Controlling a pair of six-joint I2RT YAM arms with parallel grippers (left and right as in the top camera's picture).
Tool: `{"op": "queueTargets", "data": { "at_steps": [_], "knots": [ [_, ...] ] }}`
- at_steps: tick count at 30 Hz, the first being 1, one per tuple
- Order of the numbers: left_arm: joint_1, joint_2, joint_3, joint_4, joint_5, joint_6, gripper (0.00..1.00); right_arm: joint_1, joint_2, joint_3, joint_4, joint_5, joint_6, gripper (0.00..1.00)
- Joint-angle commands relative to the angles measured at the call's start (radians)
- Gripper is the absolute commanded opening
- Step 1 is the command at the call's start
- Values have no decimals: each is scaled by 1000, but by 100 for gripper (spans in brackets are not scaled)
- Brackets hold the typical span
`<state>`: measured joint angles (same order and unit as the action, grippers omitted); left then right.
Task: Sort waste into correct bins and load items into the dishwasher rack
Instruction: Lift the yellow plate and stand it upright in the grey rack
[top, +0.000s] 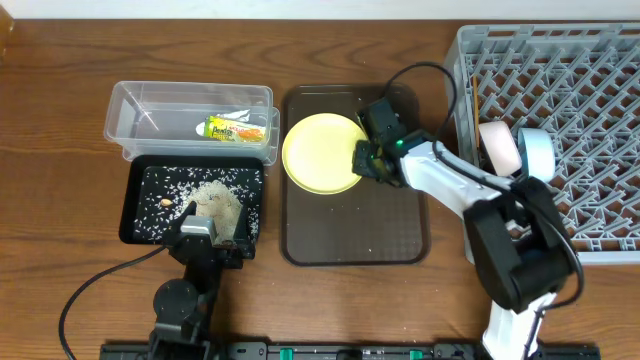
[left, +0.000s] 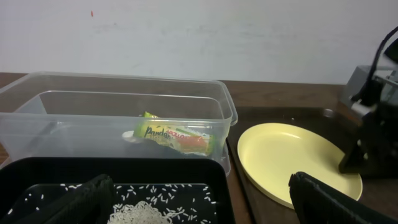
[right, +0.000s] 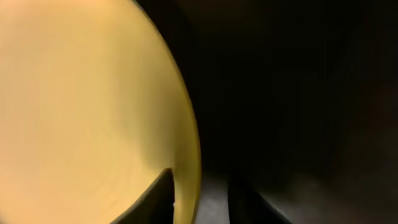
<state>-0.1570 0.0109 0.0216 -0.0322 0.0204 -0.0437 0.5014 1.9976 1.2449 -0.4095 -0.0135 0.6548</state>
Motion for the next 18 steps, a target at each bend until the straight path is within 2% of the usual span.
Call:
{"op": "queueTargets", "data": {
  "at_steps": [1,3,9,14,18],
  "knots": [
    [5,-7,-18,-37,-9,18,92,1,22,2,-8,-19,32,5],
    [5,-7,-18,-37,-9,17,93,-10,4,4,-21,-10,32,1],
    [5,-7,-18,-37,-9,17,92,-100,-205,4,-145,111,-32,1],
    [5,-7,-18,-38,-9,17,92,-201,-500,4,-270,380,-209,1],
    [5,-7,-18,-37,-9,17,92,-260,-703,4,-293,701,-377,1]
  ]
}}
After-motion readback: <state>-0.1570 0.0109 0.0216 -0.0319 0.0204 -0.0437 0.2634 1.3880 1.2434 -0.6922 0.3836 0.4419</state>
